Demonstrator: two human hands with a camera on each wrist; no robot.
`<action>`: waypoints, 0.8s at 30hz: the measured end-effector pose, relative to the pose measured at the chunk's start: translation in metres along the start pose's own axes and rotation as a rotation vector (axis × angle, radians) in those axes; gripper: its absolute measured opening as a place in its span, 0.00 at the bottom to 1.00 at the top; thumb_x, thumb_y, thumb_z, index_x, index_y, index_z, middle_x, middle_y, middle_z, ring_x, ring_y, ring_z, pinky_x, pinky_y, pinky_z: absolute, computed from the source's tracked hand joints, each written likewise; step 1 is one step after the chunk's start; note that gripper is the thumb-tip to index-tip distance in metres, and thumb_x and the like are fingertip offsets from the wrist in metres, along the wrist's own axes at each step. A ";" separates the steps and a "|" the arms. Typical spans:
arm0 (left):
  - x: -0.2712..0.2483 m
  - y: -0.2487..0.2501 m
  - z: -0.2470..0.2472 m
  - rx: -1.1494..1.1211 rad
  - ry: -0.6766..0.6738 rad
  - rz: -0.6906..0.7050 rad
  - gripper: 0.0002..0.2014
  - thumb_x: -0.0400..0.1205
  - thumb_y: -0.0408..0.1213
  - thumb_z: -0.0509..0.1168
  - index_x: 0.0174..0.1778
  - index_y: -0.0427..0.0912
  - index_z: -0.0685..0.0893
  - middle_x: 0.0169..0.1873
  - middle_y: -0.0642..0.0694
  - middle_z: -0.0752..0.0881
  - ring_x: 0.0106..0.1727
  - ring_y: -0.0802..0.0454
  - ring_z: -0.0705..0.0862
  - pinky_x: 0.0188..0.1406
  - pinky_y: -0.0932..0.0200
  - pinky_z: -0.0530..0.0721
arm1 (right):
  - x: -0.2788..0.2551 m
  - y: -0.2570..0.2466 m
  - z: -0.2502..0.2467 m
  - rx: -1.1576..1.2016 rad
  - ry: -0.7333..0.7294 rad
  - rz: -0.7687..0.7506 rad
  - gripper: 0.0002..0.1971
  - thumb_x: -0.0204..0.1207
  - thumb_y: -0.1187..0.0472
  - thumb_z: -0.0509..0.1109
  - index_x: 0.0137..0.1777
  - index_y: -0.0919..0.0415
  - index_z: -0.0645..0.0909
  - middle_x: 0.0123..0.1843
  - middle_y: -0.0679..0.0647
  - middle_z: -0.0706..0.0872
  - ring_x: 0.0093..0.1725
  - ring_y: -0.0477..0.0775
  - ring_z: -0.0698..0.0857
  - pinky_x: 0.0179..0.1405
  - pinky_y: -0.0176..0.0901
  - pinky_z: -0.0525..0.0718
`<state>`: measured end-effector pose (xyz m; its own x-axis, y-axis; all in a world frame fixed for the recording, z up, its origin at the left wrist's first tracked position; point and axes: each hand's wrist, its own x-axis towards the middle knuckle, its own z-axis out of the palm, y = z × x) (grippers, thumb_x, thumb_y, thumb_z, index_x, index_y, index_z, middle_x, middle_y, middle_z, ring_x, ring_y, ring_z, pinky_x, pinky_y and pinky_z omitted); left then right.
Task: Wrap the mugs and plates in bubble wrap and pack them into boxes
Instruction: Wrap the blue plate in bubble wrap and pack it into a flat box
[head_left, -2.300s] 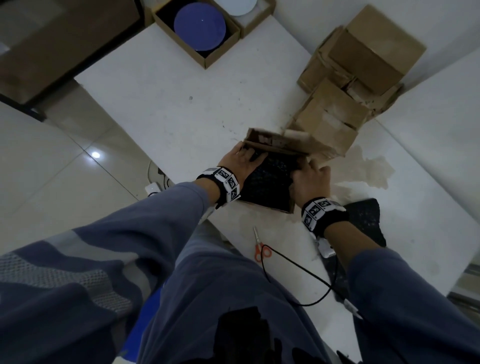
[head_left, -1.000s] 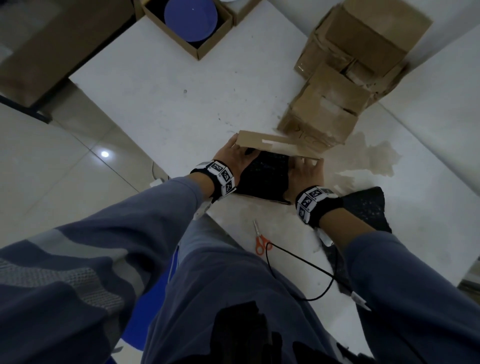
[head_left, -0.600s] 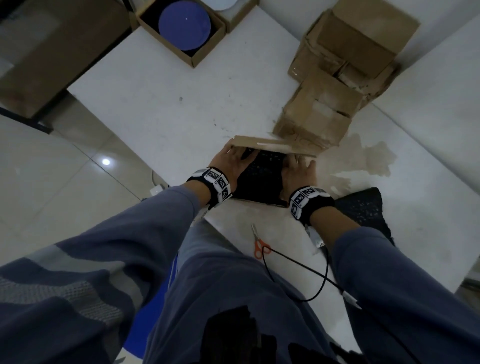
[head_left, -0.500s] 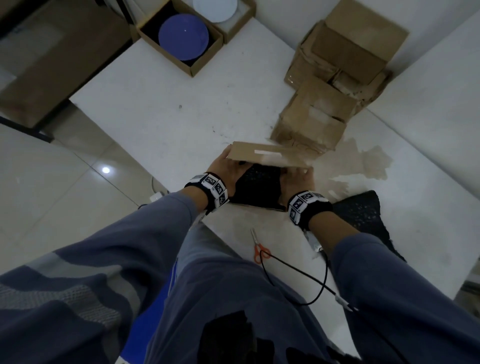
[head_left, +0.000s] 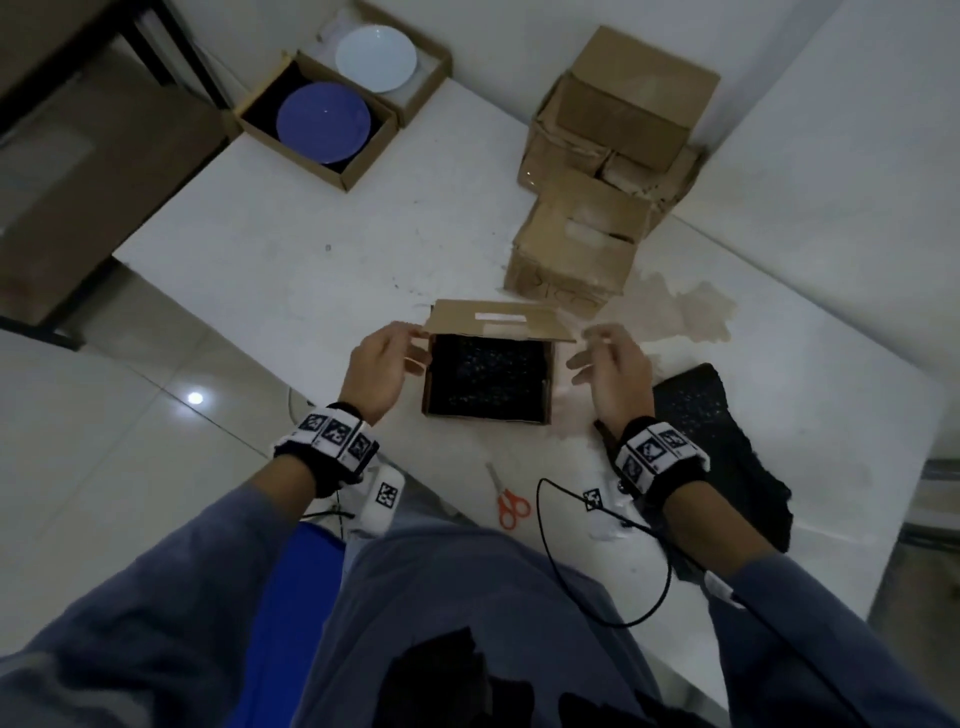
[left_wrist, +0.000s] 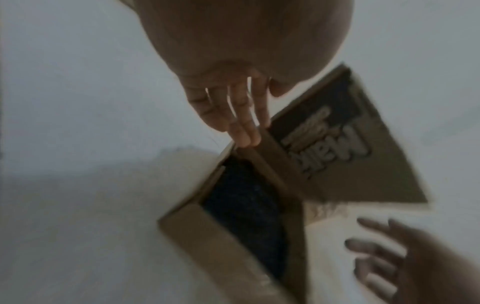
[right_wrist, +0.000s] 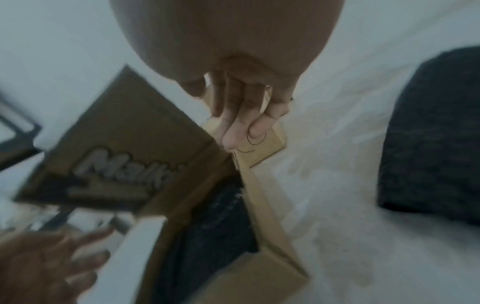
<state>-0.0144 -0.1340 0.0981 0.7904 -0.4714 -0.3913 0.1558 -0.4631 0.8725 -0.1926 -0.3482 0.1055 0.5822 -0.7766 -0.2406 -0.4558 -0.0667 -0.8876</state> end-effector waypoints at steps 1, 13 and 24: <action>-0.004 0.010 0.001 -0.162 0.007 -0.122 0.13 0.88 0.45 0.54 0.57 0.46 0.82 0.39 0.41 0.91 0.37 0.48 0.88 0.39 0.55 0.79 | -0.002 -0.008 -0.001 0.144 0.022 0.045 0.09 0.86 0.53 0.61 0.58 0.55 0.78 0.37 0.62 0.89 0.33 0.60 0.87 0.38 0.56 0.89; -0.035 -0.011 0.010 -0.121 -0.080 -0.232 0.17 0.79 0.36 0.74 0.61 0.43 0.78 0.39 0.38 0.90 0.33 0.52 0.89 0.42 0.55 0.86 | -0.033 0.017 0.015 0.048 -0.154 0.130 0.14 0.76 0.65 0.74 0.57 0.53 0.75 0.29 0.53 0.82 0.31 0.51 0.84 0.41 0.47 0.86; -0.044 -0.063 0.036 0.641 0.045 0.462 0.10 0.82 0.40 0.67 0.58 0.48 0.83 0.50 0.46 0.75 0.48 0.48 0.77 0.45 0.46 0.82 | -0.043 0.055 0.036 -0.387 -0.097 -0.071 0.12 0.78 0.58 0.72 0.58 0.52 0.75 0.48 0.50 0.77 0.40 0.49 0.79 0.40 0.44 0.79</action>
<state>-0.0799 -0.1109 0.0501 0.7170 -0.6971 -0.0062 -0.5552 -0.5764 0.5995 -0.2189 -0.2959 0.0527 0.6736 -0.7001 -0.2368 -0.6214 -0.3631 -0.6943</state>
